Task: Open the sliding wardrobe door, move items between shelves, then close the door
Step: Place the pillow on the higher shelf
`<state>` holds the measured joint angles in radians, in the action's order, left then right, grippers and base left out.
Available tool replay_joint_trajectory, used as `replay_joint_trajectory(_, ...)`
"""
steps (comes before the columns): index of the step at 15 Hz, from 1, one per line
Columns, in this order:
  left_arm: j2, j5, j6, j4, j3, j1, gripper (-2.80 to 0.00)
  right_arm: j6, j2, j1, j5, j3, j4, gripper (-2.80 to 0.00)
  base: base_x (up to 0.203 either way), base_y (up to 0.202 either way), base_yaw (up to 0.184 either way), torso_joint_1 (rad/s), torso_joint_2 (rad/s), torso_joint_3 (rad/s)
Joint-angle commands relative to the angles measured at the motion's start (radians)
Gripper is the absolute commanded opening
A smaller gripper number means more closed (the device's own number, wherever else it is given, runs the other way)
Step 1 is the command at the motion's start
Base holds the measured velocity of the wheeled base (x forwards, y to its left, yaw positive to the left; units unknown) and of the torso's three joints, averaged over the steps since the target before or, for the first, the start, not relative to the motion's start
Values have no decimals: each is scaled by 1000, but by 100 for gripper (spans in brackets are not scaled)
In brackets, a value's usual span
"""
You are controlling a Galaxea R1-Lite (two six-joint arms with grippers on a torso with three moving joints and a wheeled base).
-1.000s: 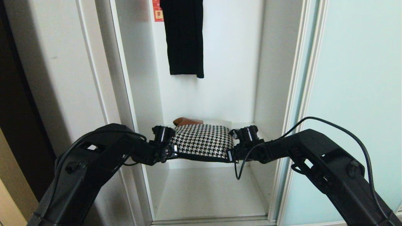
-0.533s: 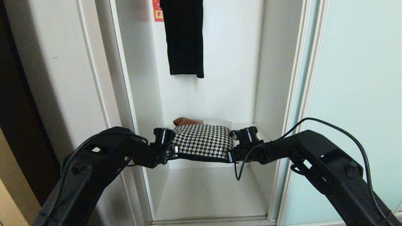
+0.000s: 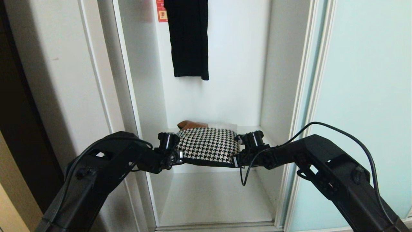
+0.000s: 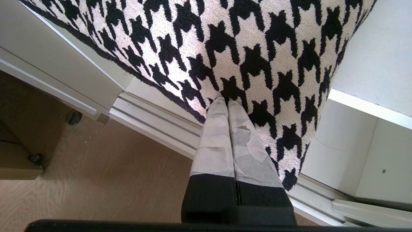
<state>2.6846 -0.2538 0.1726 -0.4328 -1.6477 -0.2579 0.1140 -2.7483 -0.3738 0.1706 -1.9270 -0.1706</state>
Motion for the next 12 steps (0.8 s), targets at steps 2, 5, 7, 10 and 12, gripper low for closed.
replay_joint_trajectory(2,3,-2,-1,-4,2,0,-280,1,-4,0,1,-1,-3,-280,52,0,-4,-1,1,3)
replay_joint_trajectory(5,7,-4,-5,-4,0,-1,-280,1,-4,0,1,-1,-3,-280,190,0,1,1,3,1)
replay_joint_trajectory(7,7,-5,-24,-7,8,-3,-280,1,-4,0,1,-1,-3,-280,191,0,-1,1,4,5)
replay_joint_trajectory(10,5,-5,-34,-77,40,-6,-280,-1,-4,0,3,-3,-3,-280,105,0,2,1,2,0)
replay_joint_trajectory(12,2,-4,-50,-123,65,-7,-280,0,-4,0,3,-4,-3,-280,0,0,0,0,0,0)
